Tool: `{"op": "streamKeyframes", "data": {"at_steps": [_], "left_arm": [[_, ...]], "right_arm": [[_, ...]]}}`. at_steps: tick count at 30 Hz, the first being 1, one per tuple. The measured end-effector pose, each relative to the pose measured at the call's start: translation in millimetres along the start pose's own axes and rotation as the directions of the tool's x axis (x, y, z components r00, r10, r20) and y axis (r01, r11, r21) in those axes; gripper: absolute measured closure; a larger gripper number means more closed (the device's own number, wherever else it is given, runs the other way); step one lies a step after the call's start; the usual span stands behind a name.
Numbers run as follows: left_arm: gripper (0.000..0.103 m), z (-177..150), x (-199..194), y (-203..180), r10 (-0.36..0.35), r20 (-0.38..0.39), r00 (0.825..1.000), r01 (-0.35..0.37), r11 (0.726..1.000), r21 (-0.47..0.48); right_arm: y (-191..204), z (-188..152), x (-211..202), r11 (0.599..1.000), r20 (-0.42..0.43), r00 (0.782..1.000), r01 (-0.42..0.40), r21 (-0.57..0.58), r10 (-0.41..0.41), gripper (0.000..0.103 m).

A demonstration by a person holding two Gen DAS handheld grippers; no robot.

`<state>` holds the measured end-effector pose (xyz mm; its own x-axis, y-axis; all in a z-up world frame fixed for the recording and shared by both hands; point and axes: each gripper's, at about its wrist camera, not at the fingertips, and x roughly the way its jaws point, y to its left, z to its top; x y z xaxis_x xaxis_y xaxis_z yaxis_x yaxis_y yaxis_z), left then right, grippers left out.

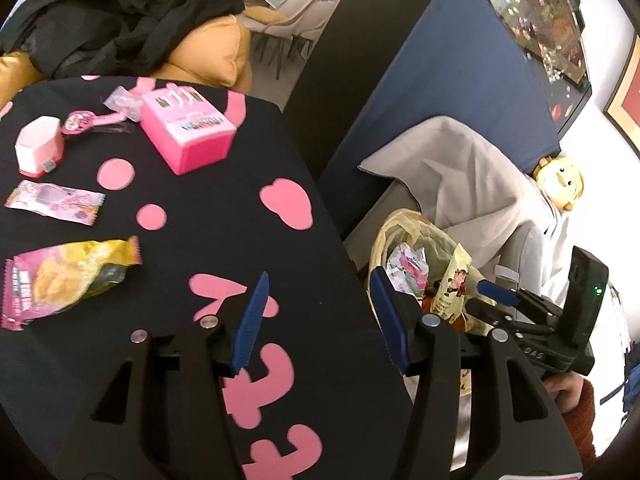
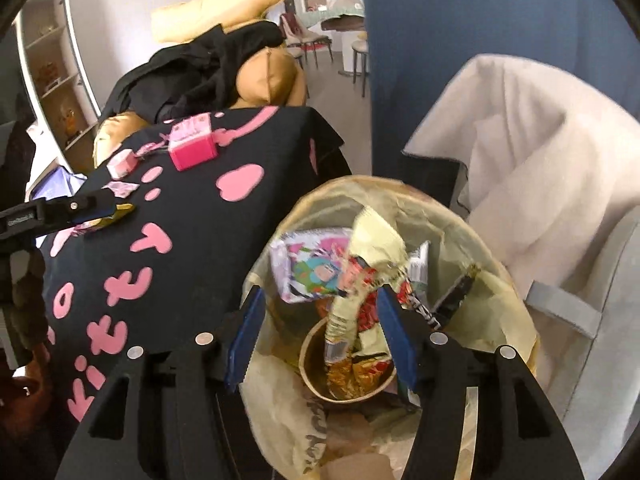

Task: Collect trash
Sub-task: 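Open the right tool to drop the yellow-white wrapper into the trash bag, then move both tools back over the table toward the pink snack packet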

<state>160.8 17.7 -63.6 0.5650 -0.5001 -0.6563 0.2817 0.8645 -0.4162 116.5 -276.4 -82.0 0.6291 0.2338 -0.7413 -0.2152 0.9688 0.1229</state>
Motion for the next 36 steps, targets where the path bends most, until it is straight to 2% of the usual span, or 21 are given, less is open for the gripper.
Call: {"op": "streamKeyframes", "data": {"at_steps": [7,12,16,19,24,31,34,36], "left_arm": [[0.052,-1.4,-31.2,32.1,0.048,0.069,0.996,-0.047,0.999,-0.027],[0.050,-8.6,-65.6,74.3,0.128,0.125,0.984,-0.122,0.991,-0.053],[0.047,-19.2,-91.3,121.5,0.189,0.151,0.970,-0.169,0.976,-0.136],[0.047,-28.2,-104.1,153.4,0.232,0.151,0.961,-0.200,0.959,-0.199],[0.047,-31.6,-113.4,180.8,0.259,0.157,0.953,-0.220,0.948,-0.231],[0.047,-14.2,-108.1,185.2,0.234,0.148,0.961,-0.217,0.969,-0.119],[0.047,12.3,-97.7,175.9,0.206,0.141,0.968,-0.210,0.978,0.017],[0.047,32.9,-86.4,167.4,0.175,0.143,0.974,-0.196,0.970,0.144]], "right_arm": [[44.0,16.2,-10.5,0.993,0.023,0.999,0.036,-0.109,-0.034,0.048],[77.9,28.7,-11.5,0.986,0.056,0.998,-0.012,-0.169,0.022,0.048],[101.4,44.2,-12.4,0.982,0.095,0.994,-0.026,-0.188,0.045,0.048],[123.3,55.9,-4.6,0.975,0.087,0.992,-0.075,-0.207,0.095,0.048],[162.5,66.6,22.8,0.959,0.063,0.991,-0.097,-0.267,0.118,0.048],[201.1,67.9,73.0,0.943,-0.042,0.990,-0.143,-0.302,0.137,0.048],[202.5,68.9,90.1,0.956,-0.060,0.992,-0.126,-0.266,0.114,0.048],[200.7,71.3,100.2,0.967,-0.052,0.995,-0.092,-0.236,0.082,0.048]]}}
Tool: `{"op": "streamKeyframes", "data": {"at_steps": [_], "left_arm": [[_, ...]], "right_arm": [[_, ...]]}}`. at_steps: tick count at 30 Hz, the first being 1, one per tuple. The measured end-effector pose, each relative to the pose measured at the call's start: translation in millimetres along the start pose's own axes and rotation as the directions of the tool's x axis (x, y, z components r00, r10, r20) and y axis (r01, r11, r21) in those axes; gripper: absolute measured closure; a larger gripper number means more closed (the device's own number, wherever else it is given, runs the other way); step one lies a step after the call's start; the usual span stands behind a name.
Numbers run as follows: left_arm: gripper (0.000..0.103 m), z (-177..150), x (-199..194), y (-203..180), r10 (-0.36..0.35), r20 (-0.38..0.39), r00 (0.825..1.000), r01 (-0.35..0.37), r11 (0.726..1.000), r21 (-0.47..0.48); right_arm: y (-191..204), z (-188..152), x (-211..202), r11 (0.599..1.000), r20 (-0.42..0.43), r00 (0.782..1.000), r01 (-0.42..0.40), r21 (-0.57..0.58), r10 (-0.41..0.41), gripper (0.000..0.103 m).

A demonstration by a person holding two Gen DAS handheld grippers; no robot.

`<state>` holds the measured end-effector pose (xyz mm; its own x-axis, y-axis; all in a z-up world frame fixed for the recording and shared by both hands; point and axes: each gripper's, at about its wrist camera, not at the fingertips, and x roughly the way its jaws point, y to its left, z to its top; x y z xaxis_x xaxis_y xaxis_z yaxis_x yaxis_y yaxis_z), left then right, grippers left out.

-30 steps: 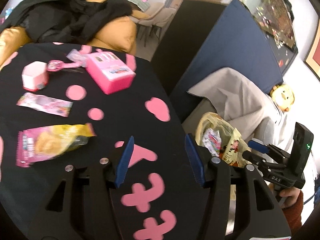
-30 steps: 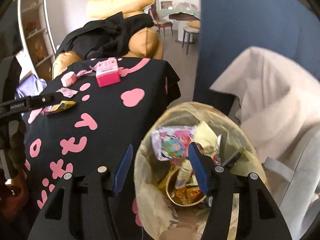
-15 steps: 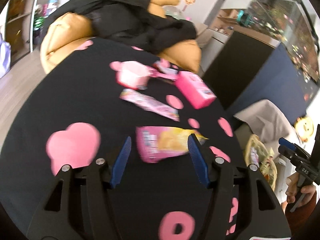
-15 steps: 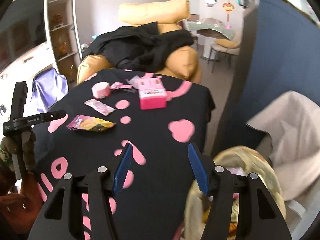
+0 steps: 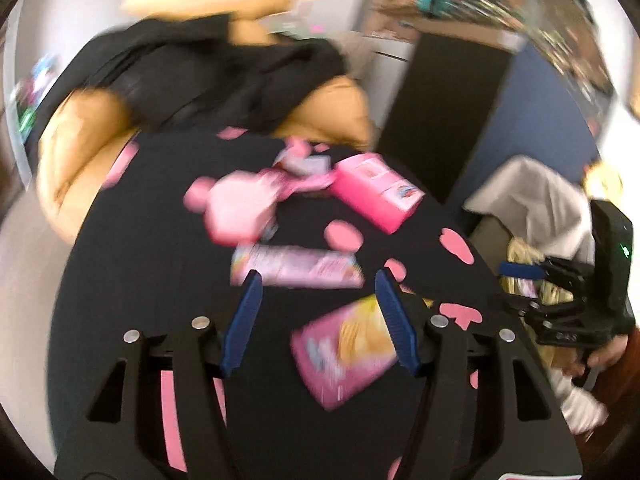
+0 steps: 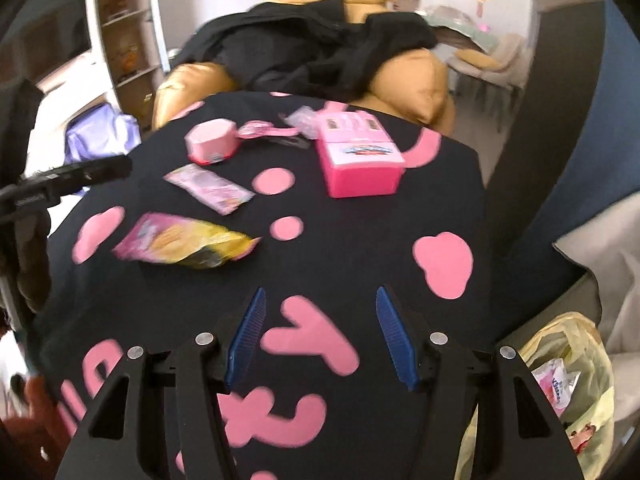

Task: Collect trash
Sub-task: 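Move both tools back over the table toward the pink snack packet, then grasp the pink paddle-shaped card with the left tool while the right tool grasps the clear pink wrapper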

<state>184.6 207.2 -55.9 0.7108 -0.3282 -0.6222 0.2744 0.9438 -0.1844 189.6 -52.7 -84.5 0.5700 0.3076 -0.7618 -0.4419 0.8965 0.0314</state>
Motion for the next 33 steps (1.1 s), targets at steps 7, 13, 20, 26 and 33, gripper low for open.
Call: {"op": "streamKeyframes", "data": {"at_steps": [7,13,20,26,33], "left_arm": [[0.047,50.9,68.0,2.6,-0.005,-0.031,1.000,0.011,0.980,0.200],[0.047,87.4,126.6,12.2,0.030,-0.178,0.984,0.044,0.919,0.393],[0.047,100.2,184.3,46.0,0.097,-0.370,0.924,0.050,0.929,0.366],[0.057,90.4,182.0,47.7,0.070,-0.355,0.932,0.037,0.958,0.285],[0.057,93.1,129.2,50.6,0.090,-0.169,0.982,-0.069,0.989,0.127]], "right_arm": [[-19.9,13.2,18.8,0.999,0.054,0.998,-0.018,0.035,0.016,0.048],[-48.9,26.5,44.9,0.991,-0.023,0.997,-0.073,0.115,0.077,0.048],[-65.3,29.1,54.1,0.982,-0.007,0.996,-0.086,0.169,0.089,0.048],[-63.0,31.5,73.5,0.981,-0.044,0.993,-0.097,0.168,0.105,0.048],[-41.4,48.8,73.4,0.988,-0.013,0.995,-0.099,0.121,0.102,0.048]]}}
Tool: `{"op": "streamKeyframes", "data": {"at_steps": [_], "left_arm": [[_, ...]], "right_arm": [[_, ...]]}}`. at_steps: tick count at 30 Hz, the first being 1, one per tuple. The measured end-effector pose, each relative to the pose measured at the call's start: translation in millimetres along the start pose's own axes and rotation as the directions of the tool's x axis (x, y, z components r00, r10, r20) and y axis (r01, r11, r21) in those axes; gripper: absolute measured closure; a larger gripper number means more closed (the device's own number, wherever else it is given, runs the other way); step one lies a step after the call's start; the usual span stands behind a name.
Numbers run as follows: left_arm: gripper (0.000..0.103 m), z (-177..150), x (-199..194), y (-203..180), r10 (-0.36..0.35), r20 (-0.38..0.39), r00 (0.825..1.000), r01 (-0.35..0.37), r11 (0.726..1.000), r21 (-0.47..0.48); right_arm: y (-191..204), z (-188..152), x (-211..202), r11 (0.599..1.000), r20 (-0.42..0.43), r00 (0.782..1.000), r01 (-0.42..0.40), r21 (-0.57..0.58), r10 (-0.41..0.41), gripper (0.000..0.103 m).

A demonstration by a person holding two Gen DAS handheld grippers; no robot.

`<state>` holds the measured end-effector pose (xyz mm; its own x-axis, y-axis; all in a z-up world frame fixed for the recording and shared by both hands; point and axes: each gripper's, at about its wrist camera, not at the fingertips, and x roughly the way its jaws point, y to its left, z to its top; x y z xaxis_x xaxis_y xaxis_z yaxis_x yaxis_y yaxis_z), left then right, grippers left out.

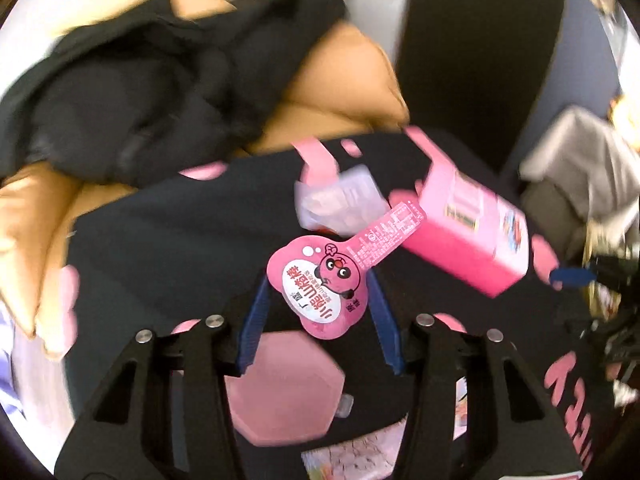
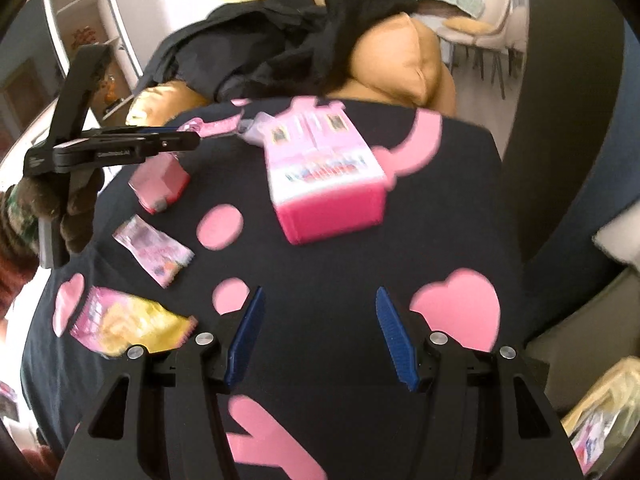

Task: Collect trash
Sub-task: 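Grasp the pink paddle-shaped card with the left tool while the right tool grasps the clear pink wrapper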

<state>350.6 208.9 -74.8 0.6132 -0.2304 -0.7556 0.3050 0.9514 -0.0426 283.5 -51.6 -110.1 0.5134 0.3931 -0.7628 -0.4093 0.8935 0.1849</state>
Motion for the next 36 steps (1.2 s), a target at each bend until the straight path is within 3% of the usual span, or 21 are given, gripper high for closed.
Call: {"op": "streamKeyframes", "data": {"at_steps": [2,7,9,14,17,22,26,32,33,34,36], "left_arm": [[0.057,-9.3,-26.0,9.9,0.068,0.035,0.997,-0.064,0.994,-0.094],[0.056,-56.6,-76.9,36.4,0.022,0.079,0.997,0.003,0.956,-0.294],[0.056,-83.4,-89.5,44.0,0.042,0.071,0.997,-0.014,0.937,-0.350],[0.056,-125.7,-97.3,58.2,0.081,0.029,0.996,-0.060,0.893,-0.446],[0.056,-139.1,-97.4,63.4,0.089,0.017,0.996,-0.072,0.887,-0.456],[0.056,-144.7,-92.9,66.0,0.073,0.028,0.997,-0.052,0.886,-0.461],[0.056,-147.0,-91.1,62.9,0.052,0.044,0.998,-0.026,0.891,-0.453],[0.056,-146.8,-86.7,56.3,0.022,0.047,0.999,0.001,0.897,-0.441],[0.056,-147.0,-86.5,55.6,0.024,0.047,0.999,-0.001,0.897,-0.442],[0.056,-147.1,-86.5,55.8,0.024,0.046,0.999,-0.001,0.896,-0.444],[0.056,-147.5,-86.3,56.0,0.031,0.044,0.999,-0.008,0.893,-0.450]], "right_arm": [[12.0,13.3,-3.1,1.000,0.031,0.999,-0.009,-0.028,0.010,0.048],[43.4,50.6,7.5,0.994,0.067,0.998,-0.010,-0.107,0.017,0.048],[59.9,66.3,22.1,0.989,0.069,0.998,0.004,-0.147,0.006,0.048],[102.7,99.5,78.5,0.961,0.018,0.995,0.100,-0.260,-0.098,0.067],[116.4,110.6,108.9,0.928,0.027,0.980,0.195,-0.318,-0.196,0.068],[121.0,119.1,140.6,0.892,0.021,0.960,0.269,-0.364,-0.281,0.068],[129.6,122.7,146.3,0.856,0.062,0.945,0.316,-0.410,-0.320,0.068],[127.5,128.0,150.5,0.858,0.066,0.947,0.314,-0.406,-0.315,0.068],[127.9,128.2,151.6,0.859,0.064,0.949,0.308,-0.409,-0.309,0.071],[127.6,128.3,152.7,0.859,0.056,0.950,0.302,-0.414,-0.307,0.088],[127.1,127.1,153.6,0.858,0.045,0.951,0.297,-0.420,-0.307,0.092]]}}
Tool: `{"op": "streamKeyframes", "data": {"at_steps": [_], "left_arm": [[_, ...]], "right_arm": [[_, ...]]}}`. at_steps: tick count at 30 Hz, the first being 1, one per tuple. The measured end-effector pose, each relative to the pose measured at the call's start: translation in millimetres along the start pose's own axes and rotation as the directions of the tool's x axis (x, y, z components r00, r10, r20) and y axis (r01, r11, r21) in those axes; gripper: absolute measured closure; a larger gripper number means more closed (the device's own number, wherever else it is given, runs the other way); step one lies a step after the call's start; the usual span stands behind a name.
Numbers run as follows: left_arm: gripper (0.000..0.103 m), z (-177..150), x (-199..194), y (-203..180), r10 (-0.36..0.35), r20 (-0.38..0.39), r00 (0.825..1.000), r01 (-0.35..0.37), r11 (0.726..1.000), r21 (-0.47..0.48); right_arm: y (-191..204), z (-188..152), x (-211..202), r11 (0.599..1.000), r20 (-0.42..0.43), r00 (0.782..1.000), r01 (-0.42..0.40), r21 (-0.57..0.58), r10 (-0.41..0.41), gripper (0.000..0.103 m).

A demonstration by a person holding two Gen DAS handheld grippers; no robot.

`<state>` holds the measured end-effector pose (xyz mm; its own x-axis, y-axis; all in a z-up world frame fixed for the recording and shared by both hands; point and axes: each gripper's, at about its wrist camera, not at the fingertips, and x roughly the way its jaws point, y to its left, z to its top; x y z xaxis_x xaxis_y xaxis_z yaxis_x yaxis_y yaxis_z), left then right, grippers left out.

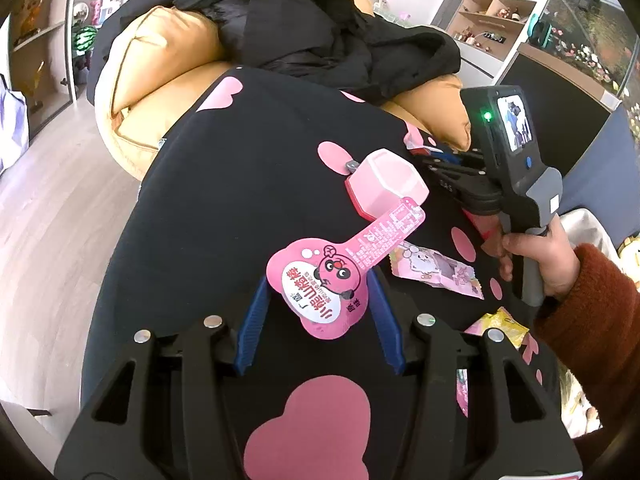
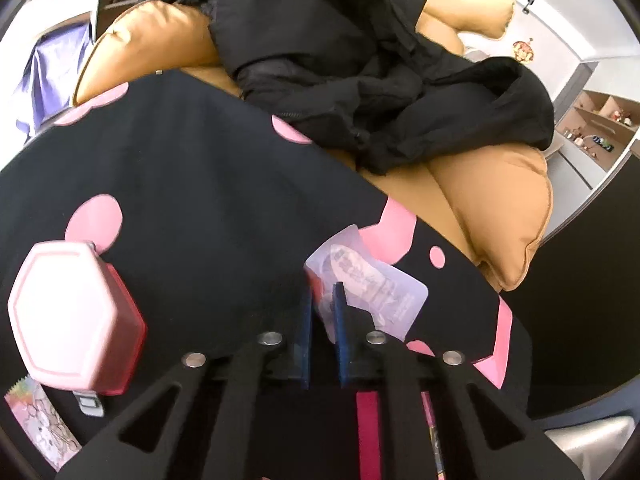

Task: Collect trash
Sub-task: 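Grasp the pink paddle-shaped card with the left tool while the right tool grasps the clear pink wrapper, then carry both items to the trash bag and open the left tool to drop the card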

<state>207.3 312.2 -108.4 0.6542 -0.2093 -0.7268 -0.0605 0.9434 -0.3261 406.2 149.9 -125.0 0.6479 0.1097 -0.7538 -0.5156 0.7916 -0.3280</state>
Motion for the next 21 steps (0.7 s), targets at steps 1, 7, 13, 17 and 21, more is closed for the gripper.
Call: {"op": "streamKeyframes", "data": {"at_steps": [1,7,13,17,21], "left_arm": [[0.056,0.0,-0.1,0.4,0.004,0.001,1.000,-0.004,1.000,-0.003],[0.056,-1.9,-4.8,-2.2,0.018,0.018,1.000,-0.017,0.999,-0.027],[0.056,-10.9,-17.1,-25.5,-0.019,0.044,0.999,0.020,0.999,-0.027],[0.056,-21.2,-29.6,-42.1,-0.027,0.066,0.997,0.030,0.999,-0.033],[0.056,-33.8,-42.3,-61.8,-0.036,0.078,0.996,0.038,0.999,-0.018]], "right_arm": [[-2.0,-0.8,-3.2,1.000,0.012,1.000,-0.010,0.005,0.010,0.093],[-26.2,-3.0,-65.9,0.987,0.100,0.989,-0.119,0.105,0.108,0.098],[-45.2,-25.6,-140.4,0.962,0.170,0.968,-0.211,0.174,0.182,0.098],[-50.1,-52.8,-177.7,0.946,0.184,0.958,-0.253,0.200,0.218,0.098],[-47.3,-83.7,-204.8,0.949,0.183,0.958,-0.253,0.185,0.220,0.098]]}}
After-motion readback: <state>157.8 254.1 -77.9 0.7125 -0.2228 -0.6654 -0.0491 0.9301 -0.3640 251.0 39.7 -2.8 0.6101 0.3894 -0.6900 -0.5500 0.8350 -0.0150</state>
